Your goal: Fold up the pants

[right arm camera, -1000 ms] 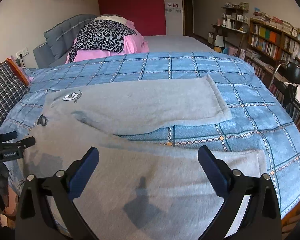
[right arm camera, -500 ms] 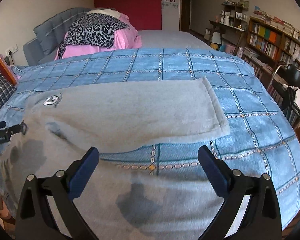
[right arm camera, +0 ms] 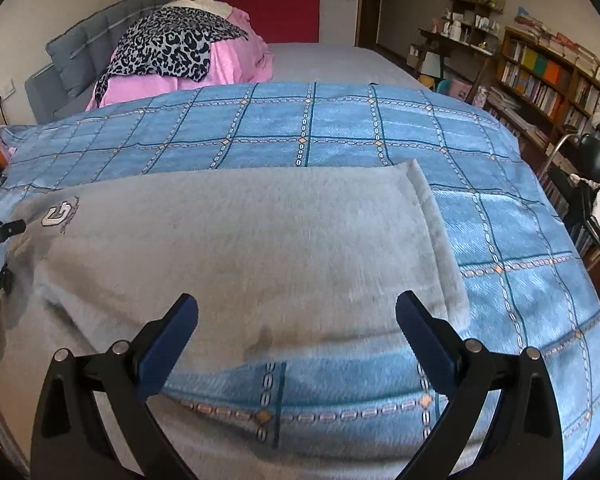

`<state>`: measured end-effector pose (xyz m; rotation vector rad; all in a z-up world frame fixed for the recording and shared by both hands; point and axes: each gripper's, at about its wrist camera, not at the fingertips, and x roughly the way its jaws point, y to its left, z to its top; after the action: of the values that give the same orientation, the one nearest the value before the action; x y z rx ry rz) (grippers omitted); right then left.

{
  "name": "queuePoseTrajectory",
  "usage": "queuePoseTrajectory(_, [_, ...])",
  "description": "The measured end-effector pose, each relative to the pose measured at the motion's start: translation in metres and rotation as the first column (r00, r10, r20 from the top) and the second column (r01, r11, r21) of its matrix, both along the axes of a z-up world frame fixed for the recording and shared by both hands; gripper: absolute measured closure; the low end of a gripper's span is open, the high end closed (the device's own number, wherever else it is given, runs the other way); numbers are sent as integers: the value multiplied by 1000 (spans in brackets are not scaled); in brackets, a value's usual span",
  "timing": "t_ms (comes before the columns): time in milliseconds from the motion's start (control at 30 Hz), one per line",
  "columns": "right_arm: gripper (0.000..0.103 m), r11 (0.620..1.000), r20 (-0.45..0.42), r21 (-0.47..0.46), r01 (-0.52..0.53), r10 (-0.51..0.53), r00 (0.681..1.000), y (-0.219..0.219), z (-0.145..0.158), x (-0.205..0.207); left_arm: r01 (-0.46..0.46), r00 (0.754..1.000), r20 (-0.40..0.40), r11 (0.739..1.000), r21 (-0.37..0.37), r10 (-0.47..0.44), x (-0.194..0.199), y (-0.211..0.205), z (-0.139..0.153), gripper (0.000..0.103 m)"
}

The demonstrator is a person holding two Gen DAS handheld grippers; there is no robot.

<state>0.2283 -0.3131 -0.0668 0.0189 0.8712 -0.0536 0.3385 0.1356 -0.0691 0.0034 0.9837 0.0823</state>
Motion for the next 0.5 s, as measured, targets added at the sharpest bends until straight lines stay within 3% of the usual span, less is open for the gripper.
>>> queuePoseTrajectory(300, [5,1000,-19,-17,6,-6,1000,-5,-8,41,15,1000,-10,998,62,-15,61,24,-19,2])
queuePoseTrajectory(433, [5,1000,-35,-9,21,-21,999,-12,-16,58,79,997,-34,992,97,-76,76,22,-30,2])
queuePoseTrajectory(500, [5,999,-40,-15,29,-30,999,-19,-21,68,129,991,-50,988,86,-125,82,19,-35,9])
